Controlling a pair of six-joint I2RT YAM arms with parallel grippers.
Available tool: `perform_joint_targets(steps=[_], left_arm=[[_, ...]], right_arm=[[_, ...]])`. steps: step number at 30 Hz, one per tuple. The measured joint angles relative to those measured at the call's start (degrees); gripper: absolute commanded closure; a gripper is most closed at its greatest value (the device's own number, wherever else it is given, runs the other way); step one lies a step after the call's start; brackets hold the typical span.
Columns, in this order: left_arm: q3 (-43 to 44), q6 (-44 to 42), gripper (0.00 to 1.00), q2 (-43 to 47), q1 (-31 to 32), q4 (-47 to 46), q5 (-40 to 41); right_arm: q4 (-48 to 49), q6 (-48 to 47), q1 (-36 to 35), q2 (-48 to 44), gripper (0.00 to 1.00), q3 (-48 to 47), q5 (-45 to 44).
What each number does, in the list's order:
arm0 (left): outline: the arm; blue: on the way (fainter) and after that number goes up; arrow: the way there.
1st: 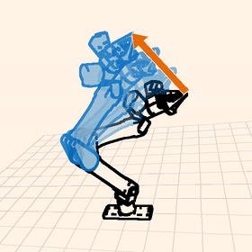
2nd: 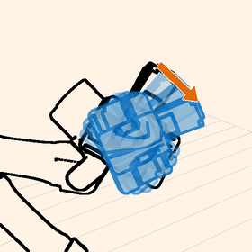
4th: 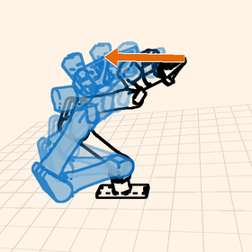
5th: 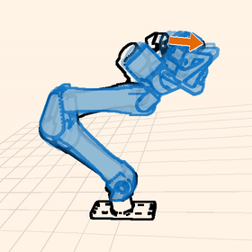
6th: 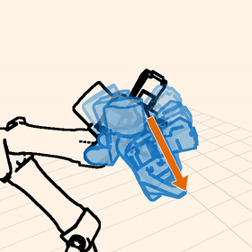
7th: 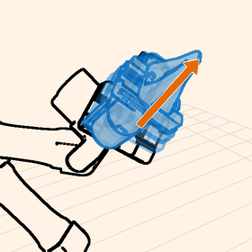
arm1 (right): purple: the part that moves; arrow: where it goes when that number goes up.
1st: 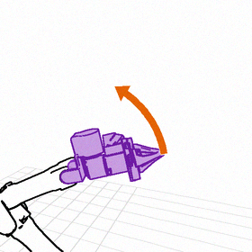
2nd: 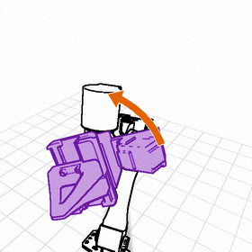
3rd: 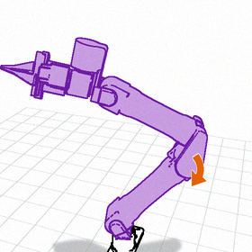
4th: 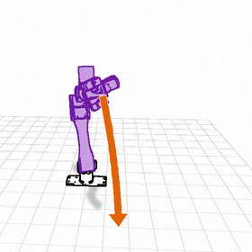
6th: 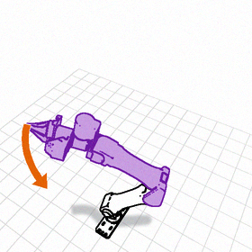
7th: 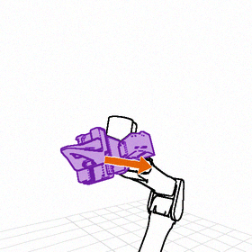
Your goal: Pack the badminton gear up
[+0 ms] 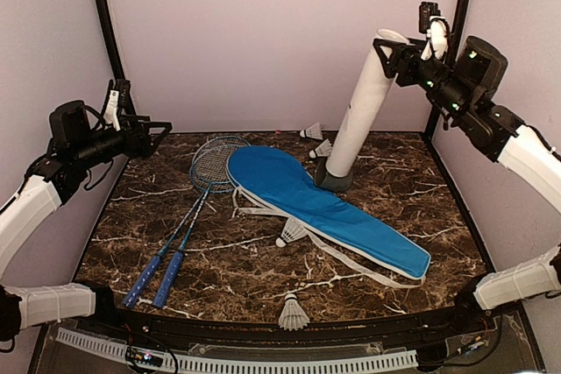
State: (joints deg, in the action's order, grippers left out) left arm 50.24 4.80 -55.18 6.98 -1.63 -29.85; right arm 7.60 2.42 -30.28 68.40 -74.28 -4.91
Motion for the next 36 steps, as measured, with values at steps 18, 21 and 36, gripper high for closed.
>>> perform_joint_targets(steps=[18, 21, 36], left_arm=[[-0.15, -2.27, 0.04, -1.88, 4.83, -0.98, -3.56], [-0.11, -2.69, 0.04, -3.23, 8.48, -1.33, -4.09], [4.09, -5.29, 0.02, -12.39, 27.45, -2.91, -1.75]], right_arm=[[-1.27, -0.55, -9.68, 3.43, 0.39, -1.14, -5.38], [-1.33, 0.79, -11.13, 3.5, 0.4, -1.95, -4.57], [13.62, 13.64, -23.12, 13.27, 0.4, 0.98, -0.17]])
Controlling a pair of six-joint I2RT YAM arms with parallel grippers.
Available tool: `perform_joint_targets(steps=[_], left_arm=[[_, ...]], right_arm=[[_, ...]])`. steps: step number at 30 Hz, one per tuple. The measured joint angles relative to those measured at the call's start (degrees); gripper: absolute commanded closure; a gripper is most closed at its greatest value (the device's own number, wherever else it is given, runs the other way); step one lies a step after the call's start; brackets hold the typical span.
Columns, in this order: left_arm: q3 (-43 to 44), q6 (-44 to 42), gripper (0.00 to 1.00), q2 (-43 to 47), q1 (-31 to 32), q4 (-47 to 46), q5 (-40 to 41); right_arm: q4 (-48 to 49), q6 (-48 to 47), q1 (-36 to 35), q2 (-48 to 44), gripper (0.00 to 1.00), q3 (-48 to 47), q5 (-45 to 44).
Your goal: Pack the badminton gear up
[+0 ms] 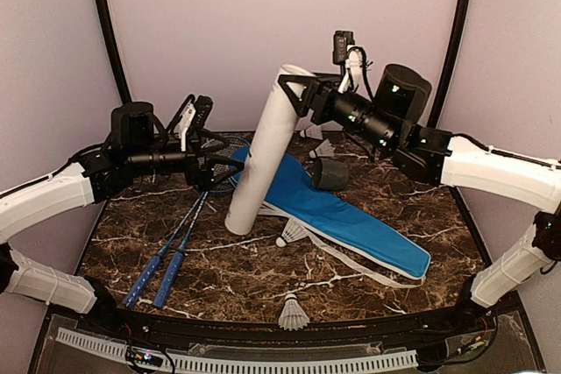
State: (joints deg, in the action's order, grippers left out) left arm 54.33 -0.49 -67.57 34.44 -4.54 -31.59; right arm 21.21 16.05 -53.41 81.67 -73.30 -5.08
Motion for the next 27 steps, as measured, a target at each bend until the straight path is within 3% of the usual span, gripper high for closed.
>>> perform_joint_targets(steps=[7, 18, 27], left_arm=[[0.17, -3.65, 0.01, -2.93, 3.04, -0.44, 4.28], [0.17, -6.84, 0.02, -5.14, 3.37, -0.61, 6.88], [-1.11, -8.41, 0.24, -5.53, 3.72, -1.07, 7.17]], right_arm=[[8.52, 6.54, -4.31, 5.6, 0.4, 3.41, -0.33], [15.45, 12.59, -4.79, 7.89, 0.39, 5.29, -1.46], [17.07, 15.17, -4.79, 8.66, 0.38, 6.47, -2.86]])
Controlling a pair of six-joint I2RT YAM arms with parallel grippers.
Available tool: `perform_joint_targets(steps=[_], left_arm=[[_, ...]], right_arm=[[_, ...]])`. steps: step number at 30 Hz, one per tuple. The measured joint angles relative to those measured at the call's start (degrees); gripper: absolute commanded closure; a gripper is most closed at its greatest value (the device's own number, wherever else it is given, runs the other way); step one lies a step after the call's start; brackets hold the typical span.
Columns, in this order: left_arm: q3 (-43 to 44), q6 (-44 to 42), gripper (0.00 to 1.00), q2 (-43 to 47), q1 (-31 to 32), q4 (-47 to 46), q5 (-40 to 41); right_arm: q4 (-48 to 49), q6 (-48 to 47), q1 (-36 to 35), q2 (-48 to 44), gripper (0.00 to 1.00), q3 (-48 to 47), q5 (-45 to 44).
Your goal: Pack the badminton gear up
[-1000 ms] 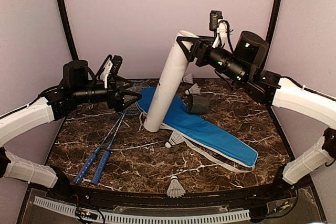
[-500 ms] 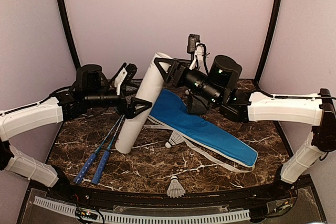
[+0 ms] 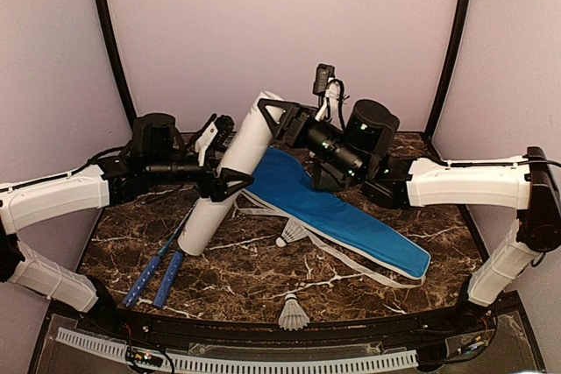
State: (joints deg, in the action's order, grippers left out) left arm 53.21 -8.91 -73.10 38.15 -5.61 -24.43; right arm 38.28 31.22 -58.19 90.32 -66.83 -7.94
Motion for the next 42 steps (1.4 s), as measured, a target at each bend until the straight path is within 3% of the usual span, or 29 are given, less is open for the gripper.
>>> perform_joint_targets(steps=[7, 14, 22, 25, 30, 34, 38, 42], left_arm=[[-0.39, -0.61, 0.36, 0.0, 0.02, 0.24, -0.17], [-1.01, -1.11, 0.41, -0.02, -0.02, 1.44, 1.25], [-1.95, -2.73, 0.41, -0.17, -0.11, 2.95, 4.0], [-1.95, -4.39, 0.4, -0.52, -0.11, 4.81, 4.09], [-1.92, -7.63, 0.39, -1.27, 0.59, 9.97, 3.32], [-1.53, -10.01, 0.42, -2.38, 3.34, 12.68, 3.85], [-1.07, -11.39, 0.43, -4.76, 6.51, 14.58, 4.2], [-1.05, -11.89, 0.43, -7.15, 7.65, 16.48, 4.42]], right_arm=[[1.44, 1.29, 0.0, 0.63, 0.32, 1.07, -0.92], [0.63, 0.72, -0.22, -0.22, 0.01, 3.76, -0.94], [-8.57, -4.28, 0.44, -9.86, 0.0, 8.07, -0.87], [-13.38, -6.47, 2.32, -15.28, 0.05, 9.03, 1.92], [-23.78, -9.07, 10.71, -20.26, 0.22, 8.17, 13.66], [-34.51, -11.47, 14.43, -18.71, 0.36, 4.94, 23.96], [-44.17, -13.6, 14.27, -14.78, 0.39, 0.85, 32.22], [-49.4, -14.62, 14.27, -13.55, 0.5, 0.5, 36.72]])
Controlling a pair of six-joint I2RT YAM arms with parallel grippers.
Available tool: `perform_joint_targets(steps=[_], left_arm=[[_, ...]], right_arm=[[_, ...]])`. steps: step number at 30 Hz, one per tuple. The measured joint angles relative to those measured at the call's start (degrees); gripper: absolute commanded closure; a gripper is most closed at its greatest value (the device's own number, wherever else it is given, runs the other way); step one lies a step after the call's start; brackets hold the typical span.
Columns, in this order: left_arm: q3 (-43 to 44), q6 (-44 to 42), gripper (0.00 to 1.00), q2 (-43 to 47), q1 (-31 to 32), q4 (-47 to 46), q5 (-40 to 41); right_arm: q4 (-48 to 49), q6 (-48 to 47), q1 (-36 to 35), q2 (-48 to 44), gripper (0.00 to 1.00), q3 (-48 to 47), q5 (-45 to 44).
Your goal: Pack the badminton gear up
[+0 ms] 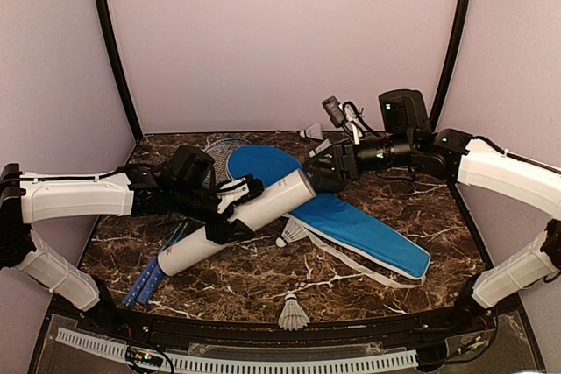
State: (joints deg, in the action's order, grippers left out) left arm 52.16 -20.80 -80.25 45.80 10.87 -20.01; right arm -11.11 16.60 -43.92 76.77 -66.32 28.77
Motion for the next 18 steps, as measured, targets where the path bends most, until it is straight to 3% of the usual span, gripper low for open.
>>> perform_joint_targets(steps=[5, 18], left_arm=[[0.0, -0.11, 0.43, -0.63, 0.24, 0.98, 0.5], [0.0, -0.59, 0.42, -0.63, 1.14, 1.29, 1.44]], right_arm=[[-3.13, -0.17, 0.0, 0.11, 0.55, 0.0, 3.45], [-4.55, 0.0, 0.0, 1.55, 0.56, 1.66, 6.14]])
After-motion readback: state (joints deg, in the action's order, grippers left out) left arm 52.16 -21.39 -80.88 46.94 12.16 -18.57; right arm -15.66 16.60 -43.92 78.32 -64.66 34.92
